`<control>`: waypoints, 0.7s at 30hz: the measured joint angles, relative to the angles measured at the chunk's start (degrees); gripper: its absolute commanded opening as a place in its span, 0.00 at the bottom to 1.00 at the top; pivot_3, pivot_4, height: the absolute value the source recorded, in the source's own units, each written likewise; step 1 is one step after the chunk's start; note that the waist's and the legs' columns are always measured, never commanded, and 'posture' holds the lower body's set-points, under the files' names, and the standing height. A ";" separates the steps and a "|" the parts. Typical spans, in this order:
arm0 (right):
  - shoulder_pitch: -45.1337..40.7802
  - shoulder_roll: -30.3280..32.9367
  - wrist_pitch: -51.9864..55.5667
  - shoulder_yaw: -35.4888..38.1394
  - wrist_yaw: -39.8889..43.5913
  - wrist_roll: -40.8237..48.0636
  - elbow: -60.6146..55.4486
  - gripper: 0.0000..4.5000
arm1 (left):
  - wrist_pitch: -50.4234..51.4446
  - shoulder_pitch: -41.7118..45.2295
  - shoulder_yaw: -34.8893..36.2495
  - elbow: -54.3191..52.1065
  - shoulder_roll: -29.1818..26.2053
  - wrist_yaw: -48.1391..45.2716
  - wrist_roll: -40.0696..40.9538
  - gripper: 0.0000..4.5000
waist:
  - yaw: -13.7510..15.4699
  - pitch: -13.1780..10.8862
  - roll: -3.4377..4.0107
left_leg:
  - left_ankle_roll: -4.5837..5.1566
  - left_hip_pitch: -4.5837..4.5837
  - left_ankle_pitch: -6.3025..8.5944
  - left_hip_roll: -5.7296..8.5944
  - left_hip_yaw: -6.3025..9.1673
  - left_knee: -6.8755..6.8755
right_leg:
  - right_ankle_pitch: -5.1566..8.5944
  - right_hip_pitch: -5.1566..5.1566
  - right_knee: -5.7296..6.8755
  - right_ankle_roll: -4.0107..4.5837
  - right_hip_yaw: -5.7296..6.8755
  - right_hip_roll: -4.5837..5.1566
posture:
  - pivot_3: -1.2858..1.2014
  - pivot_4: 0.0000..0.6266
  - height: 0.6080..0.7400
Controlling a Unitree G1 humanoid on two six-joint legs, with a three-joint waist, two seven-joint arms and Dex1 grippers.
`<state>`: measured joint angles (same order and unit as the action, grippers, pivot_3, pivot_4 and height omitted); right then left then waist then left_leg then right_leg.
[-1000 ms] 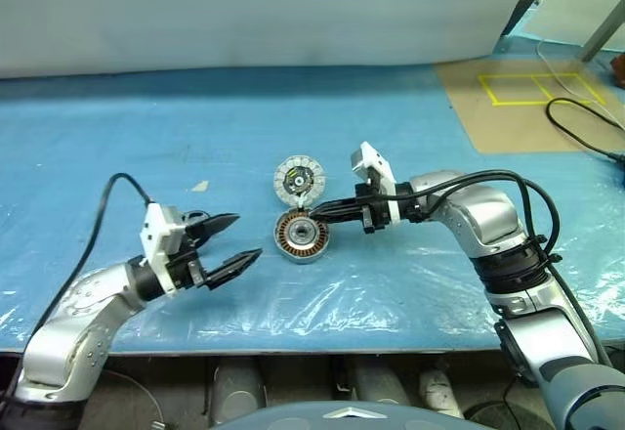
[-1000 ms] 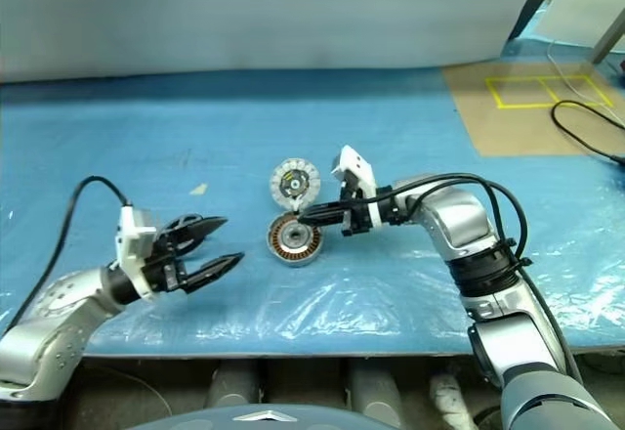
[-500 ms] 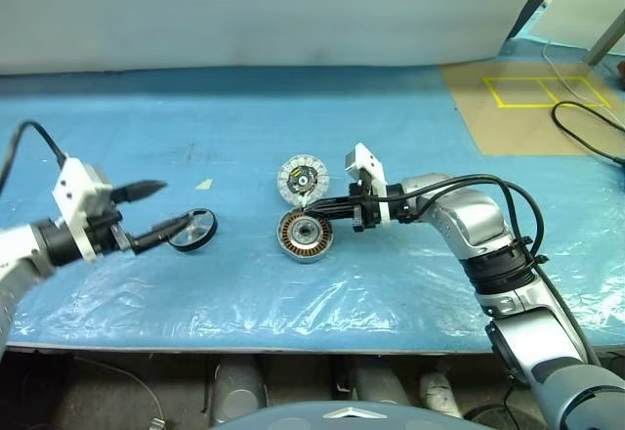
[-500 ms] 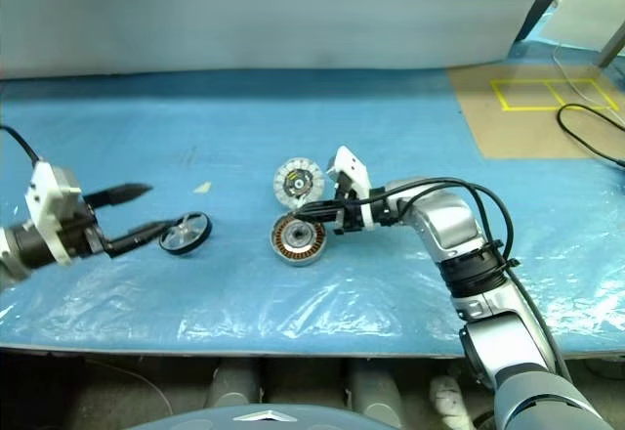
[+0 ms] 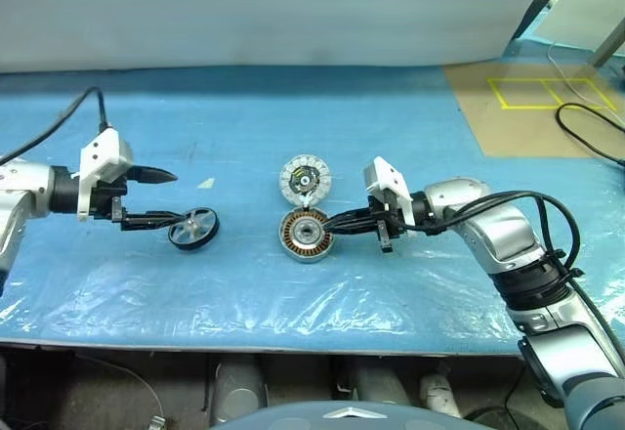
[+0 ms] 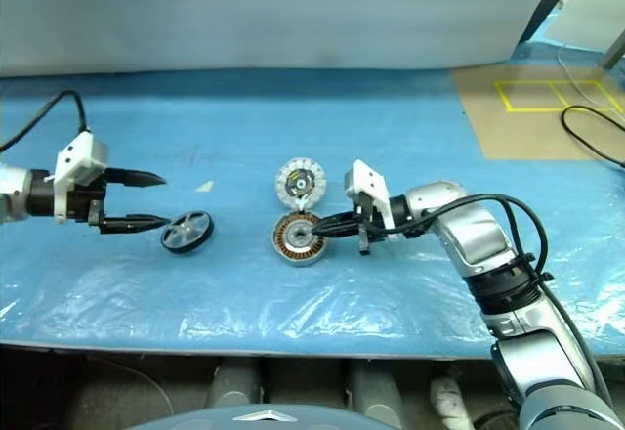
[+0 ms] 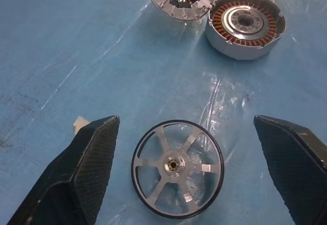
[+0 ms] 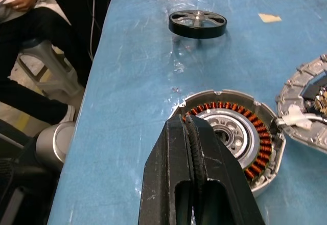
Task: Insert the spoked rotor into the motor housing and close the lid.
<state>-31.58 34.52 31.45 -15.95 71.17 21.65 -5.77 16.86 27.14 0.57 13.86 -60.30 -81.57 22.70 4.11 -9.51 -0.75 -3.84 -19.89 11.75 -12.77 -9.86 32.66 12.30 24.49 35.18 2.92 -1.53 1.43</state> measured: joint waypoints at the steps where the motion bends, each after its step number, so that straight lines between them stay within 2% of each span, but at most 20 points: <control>1: 0.21 -0.82 -1.85 0.05 -0.22 -0.29 0.02 0.01 | -1.47 1.57 -1.23 2.06 0.68 -0.68 -1.57 0.99 | 0.01 0.00 0.00 | 0.00 0.00 0.00 0.00 0.00 0.04 | 0.00 0.01 0.06 0.00 0.00 0.00 | 0.52 0.24 1.00; 6: 1.25 -4.56 -7.33 0.11 -2.84 -1.08 0.06 0.01 | -5.78 4.68 -5.15 7.94 4.61 -2.95 -6.11 0.99 | -0.04 0.00 0.00 | -0.01 -0.04 0.00 0.00 0.02 0.14 | 0.00 0.01 0.18 0.01 -0.01 0.03 | 0.52 0.24 1.00; 13: 6.22 -7.21 -15.89 1.17 -6.59 -4.60 3.16 0.01 | -8.33 4.90 -7.03 10.69 6.38 -5.07 -9.66 0.99 | 0.01 0.00 -0.04 | -0.01 -0.11 0.00 0.01 0.08 0.15 | 0.00 0.02 0.18 0.01 0.03 0.03 | 0.52 0.24 1.00; 21: 7.15 -8.66 -16.54 1.21 -9.74 -5.84 3.49 0.01 | -11.00 7.70 -7.85 13.89 6.84 -6.10 -13.16 0.99 | -0.01 0.00 -0.04 | -0.01 -0.07 0.00 0.01 0.09 0.17 | 0.01 0.02 0.23 0.01 0.01 0.03 | 0.52 0.24 1.00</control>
<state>-24.43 25.85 14.92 -14.74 61.43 15.82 -2.28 5.85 34.84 -7.28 27.74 -53.46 -87.67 9.54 4.10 -9.51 -0.78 -3.85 -19.97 11.74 -12.76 -9.77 32.83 12.31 24.50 35.41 2.92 -1.52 1.45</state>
